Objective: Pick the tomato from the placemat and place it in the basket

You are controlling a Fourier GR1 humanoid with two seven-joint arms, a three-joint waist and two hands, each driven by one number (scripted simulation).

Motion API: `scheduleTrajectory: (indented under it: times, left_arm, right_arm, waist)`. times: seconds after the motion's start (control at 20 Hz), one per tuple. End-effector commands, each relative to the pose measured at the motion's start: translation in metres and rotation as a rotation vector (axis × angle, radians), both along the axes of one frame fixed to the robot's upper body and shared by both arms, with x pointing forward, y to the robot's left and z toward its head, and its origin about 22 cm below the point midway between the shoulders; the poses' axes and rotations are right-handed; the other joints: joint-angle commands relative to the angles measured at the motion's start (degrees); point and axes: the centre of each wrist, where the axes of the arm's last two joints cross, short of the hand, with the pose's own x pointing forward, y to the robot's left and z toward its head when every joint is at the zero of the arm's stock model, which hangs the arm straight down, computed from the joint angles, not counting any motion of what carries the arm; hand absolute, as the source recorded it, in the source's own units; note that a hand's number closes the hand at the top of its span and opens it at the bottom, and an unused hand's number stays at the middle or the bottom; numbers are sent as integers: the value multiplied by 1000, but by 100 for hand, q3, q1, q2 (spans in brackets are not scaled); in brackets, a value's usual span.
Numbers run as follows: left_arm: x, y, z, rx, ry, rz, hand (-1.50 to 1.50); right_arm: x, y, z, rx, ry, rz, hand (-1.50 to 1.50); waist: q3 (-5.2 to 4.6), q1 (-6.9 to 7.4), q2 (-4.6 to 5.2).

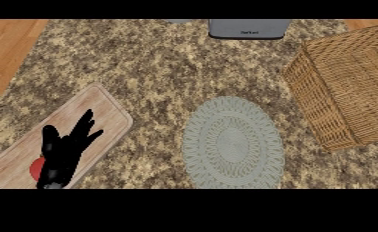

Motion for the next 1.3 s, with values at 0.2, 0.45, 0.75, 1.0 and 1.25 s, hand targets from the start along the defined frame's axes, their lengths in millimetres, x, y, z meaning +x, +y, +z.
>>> scheduleTrajectory:
  times: [0.2,0.45,0.75,1.0,1.25]
  left_arm:
    - [-27,5,-27,-7,109,2,0]
    - [-8,1,-20,4,112,19,0]
    - [-12,13,-26,-5,108,0,0]
    - [-8,6,-11,-1,86,-10,0]
    - [6,0,-18,-7,89,7,0]
  right_arm:
    - [35,-21,-52,223,62,5,150]
    - [47,-39,-71,227,57,13,150]
    - [62,-45,-108,215,78,29,150]
    - [47,-86,-104,-37,111,-143,150]
    - [49,-97,-108,-115,71,-104,-150]
  waist:
    - [-41,-24,36]
    - [-42,-72,33]
    - [-41,-48,45]
    - [-30,72,90]
    - [-33,25,87]
